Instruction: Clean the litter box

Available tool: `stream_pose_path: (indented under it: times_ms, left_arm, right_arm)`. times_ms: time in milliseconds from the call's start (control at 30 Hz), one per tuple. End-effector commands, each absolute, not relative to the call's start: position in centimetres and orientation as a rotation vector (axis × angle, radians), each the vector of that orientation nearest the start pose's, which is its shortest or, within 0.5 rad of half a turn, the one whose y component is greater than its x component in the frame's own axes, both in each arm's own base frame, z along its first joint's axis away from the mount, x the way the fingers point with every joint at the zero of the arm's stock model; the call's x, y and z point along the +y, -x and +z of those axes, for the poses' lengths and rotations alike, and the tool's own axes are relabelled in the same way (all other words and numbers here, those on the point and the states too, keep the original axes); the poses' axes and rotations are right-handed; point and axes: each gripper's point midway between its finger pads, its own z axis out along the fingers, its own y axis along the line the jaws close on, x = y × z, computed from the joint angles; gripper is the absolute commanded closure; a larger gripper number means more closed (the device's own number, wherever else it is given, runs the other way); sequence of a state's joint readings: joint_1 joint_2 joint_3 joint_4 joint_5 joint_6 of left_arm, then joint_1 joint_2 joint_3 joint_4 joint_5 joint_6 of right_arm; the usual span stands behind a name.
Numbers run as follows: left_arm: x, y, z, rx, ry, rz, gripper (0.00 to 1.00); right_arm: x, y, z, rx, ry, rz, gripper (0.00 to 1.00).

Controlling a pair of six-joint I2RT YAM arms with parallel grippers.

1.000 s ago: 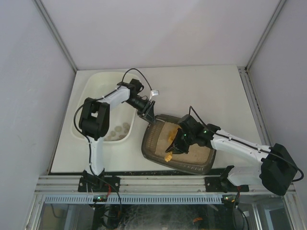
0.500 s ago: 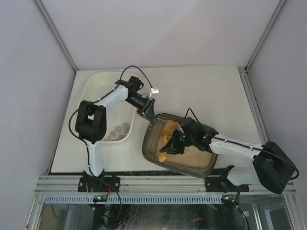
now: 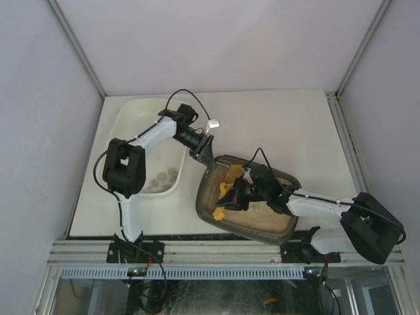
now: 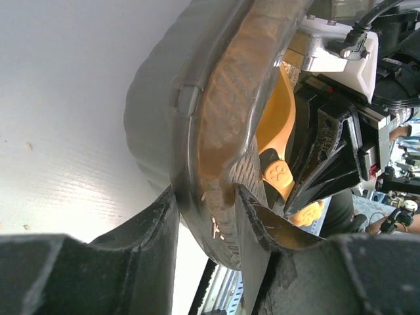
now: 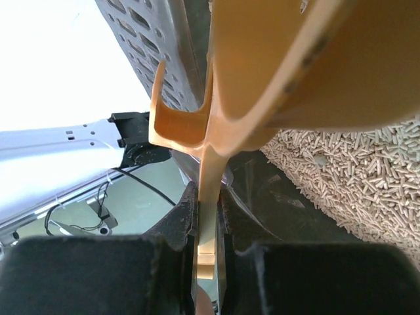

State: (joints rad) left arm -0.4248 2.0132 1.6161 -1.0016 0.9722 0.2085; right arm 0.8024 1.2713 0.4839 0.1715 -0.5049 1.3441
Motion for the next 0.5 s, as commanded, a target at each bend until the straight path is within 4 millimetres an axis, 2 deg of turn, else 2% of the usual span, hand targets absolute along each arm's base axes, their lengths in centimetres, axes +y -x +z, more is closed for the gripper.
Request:
stream_pose_path:
  times_ms: [0,167,333,467]
  left_arm:
    - [-30.9,-24.5,21.8,2.268,-1.052,-1.764,0.60]
    - [-30.9,-24.5,22.0,2.261,-1.049,-1.753,0.60]
    - [-31.0,-24.8,21.6,2.267,-1.039,-1.735,0.60]
    - [-31.0,-25.0,21.1,2.280,-1.029,-1.719,0.60]
  right_arm:
    - [33.6,-14.8,12.2,2.484,-0.166,1.658,1.00]
    - [33.9,-14.1,11.3,2.430,-0.082,1.681,1.00]
    - [31.8,-13.0,10.6,2.350,-0.121,1.684,1.00]
    - [29.9,-12.4,9.9,2.422,-0.157,1.569,1.00]
